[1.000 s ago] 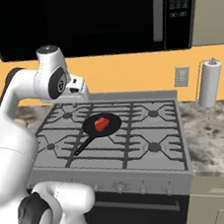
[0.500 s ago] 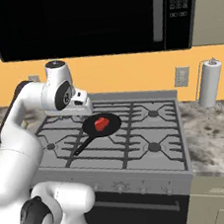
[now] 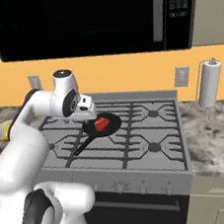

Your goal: Place the steak on the plate and place the corn on the same plate.

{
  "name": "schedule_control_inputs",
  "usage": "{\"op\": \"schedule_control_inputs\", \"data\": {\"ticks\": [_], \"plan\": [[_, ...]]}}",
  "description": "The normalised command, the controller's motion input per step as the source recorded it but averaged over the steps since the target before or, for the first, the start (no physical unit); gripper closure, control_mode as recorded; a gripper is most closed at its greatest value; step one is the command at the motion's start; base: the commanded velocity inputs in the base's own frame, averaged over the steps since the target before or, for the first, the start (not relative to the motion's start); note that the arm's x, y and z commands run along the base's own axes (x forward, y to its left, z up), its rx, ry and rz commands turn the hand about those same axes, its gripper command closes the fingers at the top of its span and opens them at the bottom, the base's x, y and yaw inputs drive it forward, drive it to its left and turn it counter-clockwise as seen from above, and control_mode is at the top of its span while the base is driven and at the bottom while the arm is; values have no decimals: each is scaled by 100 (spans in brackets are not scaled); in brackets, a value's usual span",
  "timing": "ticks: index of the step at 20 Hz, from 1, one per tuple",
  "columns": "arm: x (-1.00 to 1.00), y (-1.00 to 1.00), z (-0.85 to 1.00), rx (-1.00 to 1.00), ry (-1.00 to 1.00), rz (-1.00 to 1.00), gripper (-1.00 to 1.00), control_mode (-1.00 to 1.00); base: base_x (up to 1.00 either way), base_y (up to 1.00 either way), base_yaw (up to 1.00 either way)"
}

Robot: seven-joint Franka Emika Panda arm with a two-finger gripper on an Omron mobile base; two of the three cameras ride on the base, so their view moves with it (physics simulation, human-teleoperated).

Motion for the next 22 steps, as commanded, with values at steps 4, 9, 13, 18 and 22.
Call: {"op": "schedule_control_inputs", "data": {"ticks": [4, 9, 13, 18, 22], "plan": [[48, 0, -35, -1, 1, 0, -100, -100, 0, 0, 0], [40, -4, -37, -2, 1, 0, -100, -100, 0, 0, 0], [33, -17, -33, 0, 6, 0, -100, -100, 0, 0, 0], [35, -14, -37, 0, 3, 0, -100, -100, 0, 0, 0], [49, -4, -40, 0, 1, 0, -100, -100, 0, 0, 0]]}}
